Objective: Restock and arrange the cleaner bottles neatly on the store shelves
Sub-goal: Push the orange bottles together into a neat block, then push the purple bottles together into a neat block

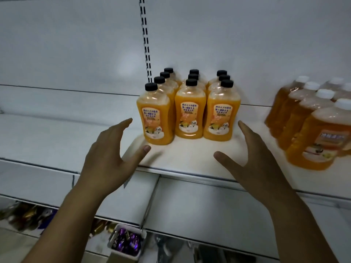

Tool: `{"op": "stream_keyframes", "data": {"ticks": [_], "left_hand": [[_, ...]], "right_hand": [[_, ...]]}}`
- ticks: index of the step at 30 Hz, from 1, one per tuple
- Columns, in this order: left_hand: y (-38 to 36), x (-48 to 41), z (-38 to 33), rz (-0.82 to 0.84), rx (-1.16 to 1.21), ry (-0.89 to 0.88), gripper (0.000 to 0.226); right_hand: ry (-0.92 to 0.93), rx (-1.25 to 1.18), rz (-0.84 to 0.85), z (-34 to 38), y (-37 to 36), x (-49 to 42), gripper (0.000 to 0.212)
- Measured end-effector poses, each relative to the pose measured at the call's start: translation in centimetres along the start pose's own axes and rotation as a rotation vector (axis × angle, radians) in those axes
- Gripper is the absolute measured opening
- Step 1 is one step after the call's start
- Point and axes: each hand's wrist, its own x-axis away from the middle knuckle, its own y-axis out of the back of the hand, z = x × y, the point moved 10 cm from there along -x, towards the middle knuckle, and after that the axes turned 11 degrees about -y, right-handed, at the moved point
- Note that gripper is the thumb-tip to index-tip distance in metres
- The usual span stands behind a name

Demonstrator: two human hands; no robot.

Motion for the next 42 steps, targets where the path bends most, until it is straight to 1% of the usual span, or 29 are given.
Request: {"op": "stream_keyframes", "data": {"ticks": [4, 6, 10, 15, 19, 25, 29, 33, 37, 42], "left_hand": [[1.2, 2.0, 0.2, -0.058, 0.097, -0.044, 0.068], [1.3, 2.4, 0.0, -0.039, 0.133, -0.099, 0.067], [-0.3, 2.9, -2.6, 0.098, 0.21, -0.301, 0.069], [-4.5, 4.7, -8.0, 0.25, 0.295, -0.515, 0.074], [-8.5, 7.1, -14.1, 0.343, 0.4, -0.736, 0.074], [-13.3, 11.4, -24.7, 0.491, 0.463, -0.925, 0.078], [-15.2, 14.4, -32.6, 0.517, 0.465, -1.042, 0.08], [-16.9, 17.5, -40.3, 0.529, 0.473, -1.129, 0.077], [-19.0, 20.1, -47.6, 0.533, 0.491, -1.159, 0.077], [-21.2, 22.3, -55.5, 0.553, 0.518, -1.189, 0.076]], "right_hand": [[-0.059, 0.045, -0.007, -0.2, 0.1, 2.8, 0.103], [-0.072, 0.021, -0.037, 0.3, 0.6, 4.4, 0.103], [-0.091, 0.072, -0.118, 0.6, 1.3, 8.5, 0.097], [-0.276, 0.181, -0.16, -1.7, 2.8, 15.7, 0.095], [-0.404, 0.235, -0.265, -4.0, 6.2, 22.9, 0.095], [-0.568, 0.283, -0.426, -7.7, 12.6, 32.6, 0.095], [-0.634, 0.329, -0.502, -10.5, 16.7, 37.4, 0.095], [-0.703, 0.35, -0.546, -14.1, 21.2, 41.5, 0.095], [-0.764, 0.36, -0.554, -17.9, 26.4, 44.9, 0.095], [-0.785, 0.381, -0.578, -22.3, 32.5, 47.8, 0.096]]}}
